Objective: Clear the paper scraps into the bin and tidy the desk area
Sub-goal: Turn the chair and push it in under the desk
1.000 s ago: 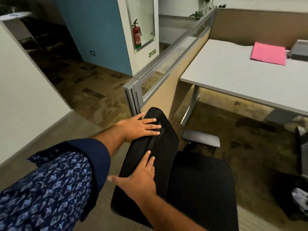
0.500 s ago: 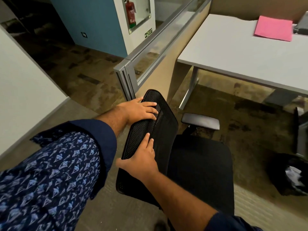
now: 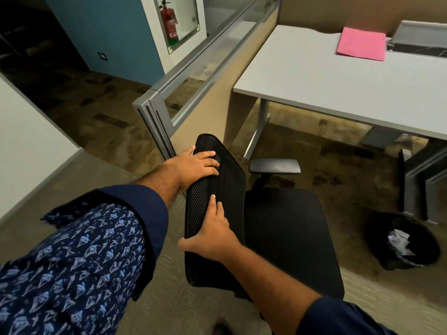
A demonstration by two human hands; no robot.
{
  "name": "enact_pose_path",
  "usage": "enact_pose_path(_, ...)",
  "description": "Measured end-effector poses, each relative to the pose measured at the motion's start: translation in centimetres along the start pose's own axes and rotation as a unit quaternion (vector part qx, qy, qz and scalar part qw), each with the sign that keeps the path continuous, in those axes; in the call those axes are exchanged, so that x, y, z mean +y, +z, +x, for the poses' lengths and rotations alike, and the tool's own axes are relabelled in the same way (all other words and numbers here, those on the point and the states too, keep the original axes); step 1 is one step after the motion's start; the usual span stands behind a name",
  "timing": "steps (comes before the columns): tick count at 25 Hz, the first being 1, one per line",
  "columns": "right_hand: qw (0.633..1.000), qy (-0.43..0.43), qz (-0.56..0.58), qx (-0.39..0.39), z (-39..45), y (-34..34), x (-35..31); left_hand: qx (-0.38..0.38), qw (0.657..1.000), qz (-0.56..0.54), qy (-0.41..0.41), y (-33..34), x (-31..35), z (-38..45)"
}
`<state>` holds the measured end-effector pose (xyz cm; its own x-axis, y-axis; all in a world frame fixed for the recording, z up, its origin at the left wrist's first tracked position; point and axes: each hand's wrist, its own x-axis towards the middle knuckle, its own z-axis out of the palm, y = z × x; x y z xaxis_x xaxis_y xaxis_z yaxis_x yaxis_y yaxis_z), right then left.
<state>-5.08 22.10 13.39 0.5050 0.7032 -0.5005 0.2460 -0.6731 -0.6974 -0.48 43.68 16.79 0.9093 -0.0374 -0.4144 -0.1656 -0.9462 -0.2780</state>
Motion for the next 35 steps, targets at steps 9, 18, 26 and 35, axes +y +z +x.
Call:
enact_pose_path(9,0.998,-0.021,-0.022,-0.059,-1.9,-6.8,6.2,0.02,0.999,-0.031,-0.027,-1.9,5.1,3.1)
enact_pose_path(18,0.994,-0.013,-0.028,-0.104,-4.7,-13.1,12.2,0.022,0.999,-0.038,-0.004,-4.7,10.6,5.4)
enact_pose_path(26,0.992,0.039,-0.071,-0.096,-7.5,-20.5,16.4,0.046,0.995,-0.09,-0.005,-7.6,15.3,9.3)
enact_pose_path(35,0.975,0.124,-0.176,0.047,-11.1,-24.7,21.6,0.084,0.99,-0.11,0.005,-10.1,21.8,12.9)
